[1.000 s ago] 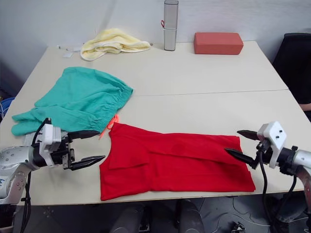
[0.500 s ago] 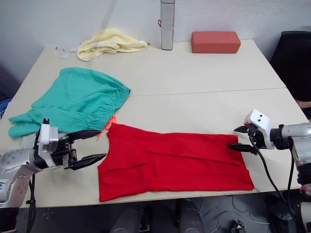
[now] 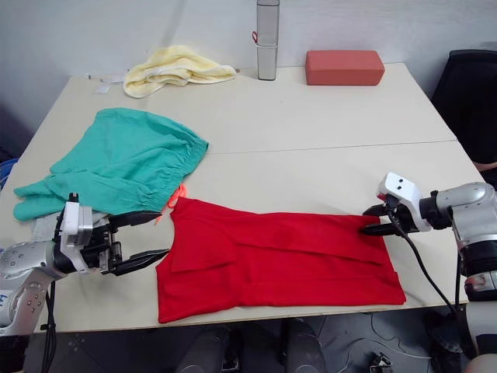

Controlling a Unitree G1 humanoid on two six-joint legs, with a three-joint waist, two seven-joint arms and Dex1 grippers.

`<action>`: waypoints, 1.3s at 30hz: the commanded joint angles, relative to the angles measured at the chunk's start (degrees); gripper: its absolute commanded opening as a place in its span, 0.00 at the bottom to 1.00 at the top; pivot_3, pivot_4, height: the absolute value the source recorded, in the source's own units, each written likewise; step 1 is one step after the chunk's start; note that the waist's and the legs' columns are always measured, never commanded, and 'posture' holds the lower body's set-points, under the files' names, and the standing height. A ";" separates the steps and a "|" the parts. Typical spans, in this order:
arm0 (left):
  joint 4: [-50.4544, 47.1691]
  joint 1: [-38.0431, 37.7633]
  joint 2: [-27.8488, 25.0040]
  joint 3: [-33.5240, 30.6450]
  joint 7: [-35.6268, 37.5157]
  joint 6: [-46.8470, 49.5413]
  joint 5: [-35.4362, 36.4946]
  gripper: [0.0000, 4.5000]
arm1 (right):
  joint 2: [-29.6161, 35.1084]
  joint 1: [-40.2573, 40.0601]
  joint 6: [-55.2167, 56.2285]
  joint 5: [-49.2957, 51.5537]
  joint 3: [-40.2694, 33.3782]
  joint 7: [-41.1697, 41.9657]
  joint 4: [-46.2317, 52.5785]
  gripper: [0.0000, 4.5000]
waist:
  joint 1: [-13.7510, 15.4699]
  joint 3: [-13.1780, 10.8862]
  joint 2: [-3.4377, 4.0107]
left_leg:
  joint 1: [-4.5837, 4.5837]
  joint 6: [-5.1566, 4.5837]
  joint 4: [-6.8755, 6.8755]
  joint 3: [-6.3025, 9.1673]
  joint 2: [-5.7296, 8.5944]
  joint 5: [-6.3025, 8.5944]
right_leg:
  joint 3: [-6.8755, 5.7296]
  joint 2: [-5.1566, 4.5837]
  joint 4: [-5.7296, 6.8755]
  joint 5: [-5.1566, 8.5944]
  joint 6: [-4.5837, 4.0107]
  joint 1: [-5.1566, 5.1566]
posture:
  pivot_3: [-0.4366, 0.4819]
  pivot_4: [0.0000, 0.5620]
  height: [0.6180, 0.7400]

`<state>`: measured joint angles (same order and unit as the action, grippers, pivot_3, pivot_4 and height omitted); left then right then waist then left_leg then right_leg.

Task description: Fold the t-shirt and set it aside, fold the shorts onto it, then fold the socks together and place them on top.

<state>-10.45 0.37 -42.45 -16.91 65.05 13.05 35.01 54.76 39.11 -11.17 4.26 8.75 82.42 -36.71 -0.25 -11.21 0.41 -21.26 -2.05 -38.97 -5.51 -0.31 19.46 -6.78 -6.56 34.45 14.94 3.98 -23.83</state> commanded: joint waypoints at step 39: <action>3.60 9.66 5.95 4.69 -8.47 0.25 -4.17 1.00 | -5.79 16.94 16.08 -3.79 -10.19 -16.08 -18.80 0.78 | -1.02 -0.01 0.00 | -0.05 -0.15 -0.03 -0.01 0.01 -0.33 | -0.04 0.07 0.39 0.00 0.00 -0.01 | 0.48 0.27 1.00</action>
<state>-7.93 8.71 -35.43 -12.69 56.38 13.86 32.82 46.77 57.13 10.01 -4.03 2.17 64.00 -60.27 -1.28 -11.21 0.41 -21.32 -2.20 -39.01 -5.50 -0.31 19.13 -6.85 -6.49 34.81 14.94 3.98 -23.83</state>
